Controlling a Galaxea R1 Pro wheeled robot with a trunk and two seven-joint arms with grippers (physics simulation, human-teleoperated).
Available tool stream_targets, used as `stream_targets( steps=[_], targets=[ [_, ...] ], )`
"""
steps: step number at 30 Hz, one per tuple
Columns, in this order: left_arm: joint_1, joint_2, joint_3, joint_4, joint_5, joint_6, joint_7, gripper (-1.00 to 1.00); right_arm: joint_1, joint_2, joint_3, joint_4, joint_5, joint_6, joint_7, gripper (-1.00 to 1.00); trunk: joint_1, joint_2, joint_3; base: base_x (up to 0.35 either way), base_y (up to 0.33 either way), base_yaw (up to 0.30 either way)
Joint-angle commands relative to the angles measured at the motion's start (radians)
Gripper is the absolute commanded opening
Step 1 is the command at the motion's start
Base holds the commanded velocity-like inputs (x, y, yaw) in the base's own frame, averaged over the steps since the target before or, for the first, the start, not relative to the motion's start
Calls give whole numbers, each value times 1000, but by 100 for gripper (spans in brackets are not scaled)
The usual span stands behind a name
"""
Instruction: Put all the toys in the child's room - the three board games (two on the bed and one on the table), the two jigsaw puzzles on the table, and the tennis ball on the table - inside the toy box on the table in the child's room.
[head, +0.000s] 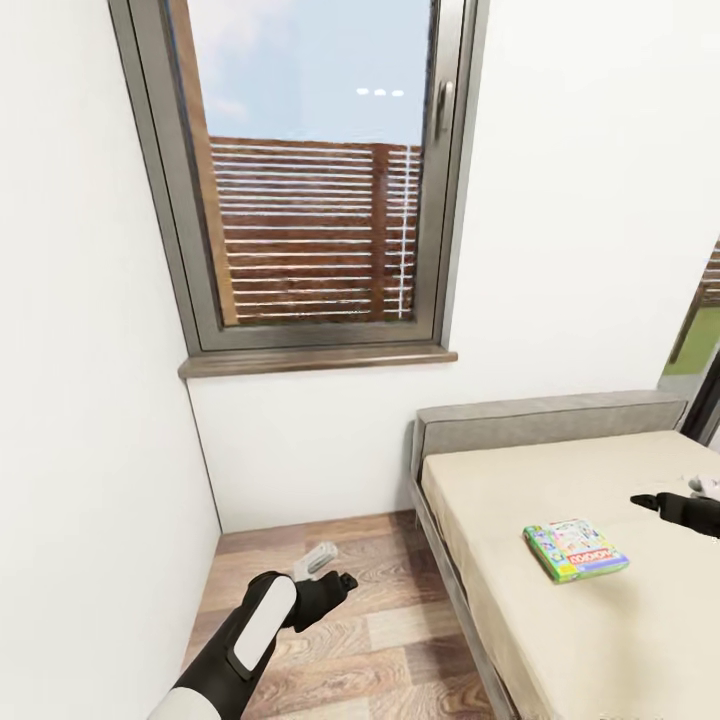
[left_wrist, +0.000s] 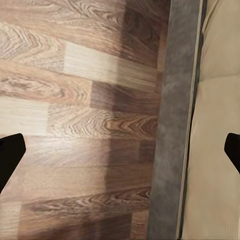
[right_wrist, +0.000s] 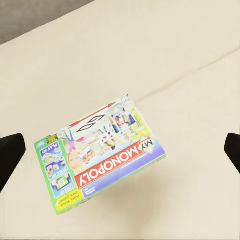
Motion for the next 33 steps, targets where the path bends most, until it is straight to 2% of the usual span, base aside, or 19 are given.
stream_targets(
  steps=[1,4,10,13,20,26,28,29,31,32,33],
  targets=[
    [-1,0,-1,-6,10,-1,11,100,-2,20,51,-7,11,10,2,100,4,-8,-4,0,0,0],
    [-1,0,-1,-9,11,-3,11,100,-3,34,97,-13,19,15,3,100,15,-29,-14,0,0,0],
    [-1,0,-1,-9,11,-5,11,100,-4,68,113,-12,23,19,5,100,38,-71,-32,0,0,0],
    [-1,0,-2,-9,11,-5,11,100,-4,73,114,-8,24,23,3,100,50,-92,-42,0,0,0],
    [-1,-1,-2,-10,11,-5,11,100,-31,70,111,-3,22,97,-6,100,77,-141,-64,0,0,0],
    [-1,0,-2,-13,11,0,8,100,-108,61,104,77,17,114,-87,100,100,-183,-83,0,0,0],
    [-1,0,-2,-14,11,1,7,100,-118,60,103,92,16,112,-97,100,107,-197,-89,0,0,0],
    [8,4,-1,-16,9,-4,-30,100,-125,62,105,107,19,111,-100,100,107,-197,-89,0,0,-24],
    [12,8,-1,-15,9,-6,-43,100,-125,62,107,107,19,111,-99,100,107,-197,-89,0,0,-17],
    [26,23,-3,-12,5,-9,-79,100,-124,65,112,108,21,110,-98,100,107,-197,-89,142,0,-3],
    [27,25,-3,-12,5,-9,-80,100,-124,65,112,108,21,110,-98,100,107,-197,-89,181,0,-2]
  ],
)
